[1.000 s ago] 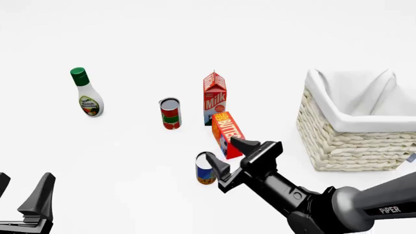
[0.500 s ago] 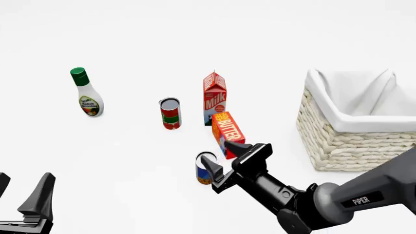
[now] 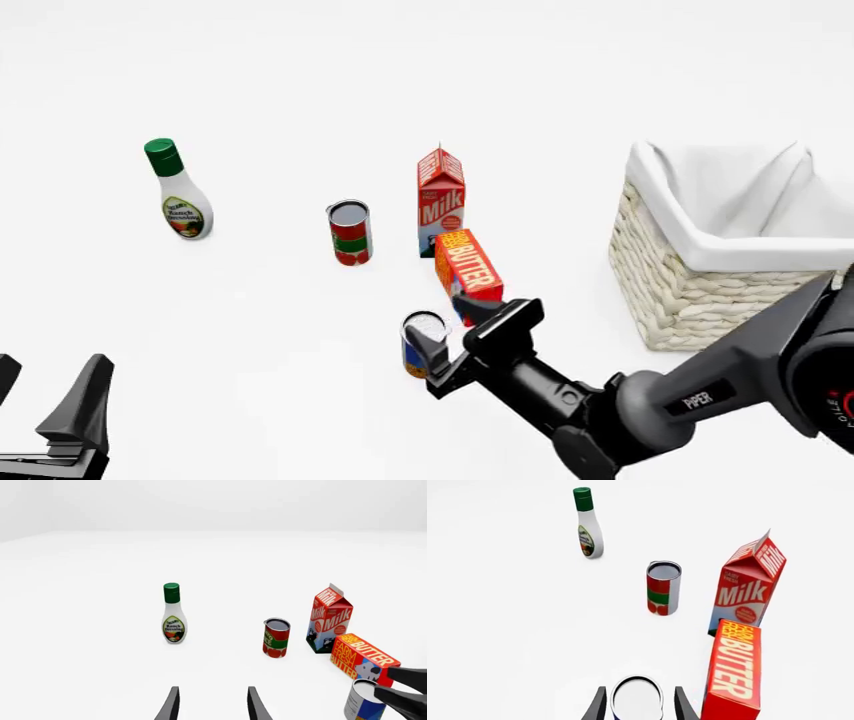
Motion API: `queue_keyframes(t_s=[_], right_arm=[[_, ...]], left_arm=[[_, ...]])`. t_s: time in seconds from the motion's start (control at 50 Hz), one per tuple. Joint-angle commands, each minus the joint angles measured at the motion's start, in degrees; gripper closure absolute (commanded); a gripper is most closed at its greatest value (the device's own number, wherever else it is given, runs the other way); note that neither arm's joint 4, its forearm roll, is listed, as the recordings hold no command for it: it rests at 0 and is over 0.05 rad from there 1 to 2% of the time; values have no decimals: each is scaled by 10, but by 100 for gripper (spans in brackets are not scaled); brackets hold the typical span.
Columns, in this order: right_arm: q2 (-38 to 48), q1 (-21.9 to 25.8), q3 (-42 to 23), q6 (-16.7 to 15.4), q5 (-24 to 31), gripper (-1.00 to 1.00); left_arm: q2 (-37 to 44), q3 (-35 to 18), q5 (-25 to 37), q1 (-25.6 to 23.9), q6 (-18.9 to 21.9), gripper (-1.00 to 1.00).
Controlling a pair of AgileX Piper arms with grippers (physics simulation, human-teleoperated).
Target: Pick the alphabet soup and place it in the basket.
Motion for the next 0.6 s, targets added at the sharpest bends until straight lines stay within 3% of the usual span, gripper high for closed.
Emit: queue_keyframes(t_s=[0.02, 0.6], right_arm=[[23, 0, -13, 1, -1, -100], [66, 4, -45, 6, 4, -100]], left_arm=[[0, 0, 0, 0, 0, -100], [0, 0, 0, 0, 0, -100]])
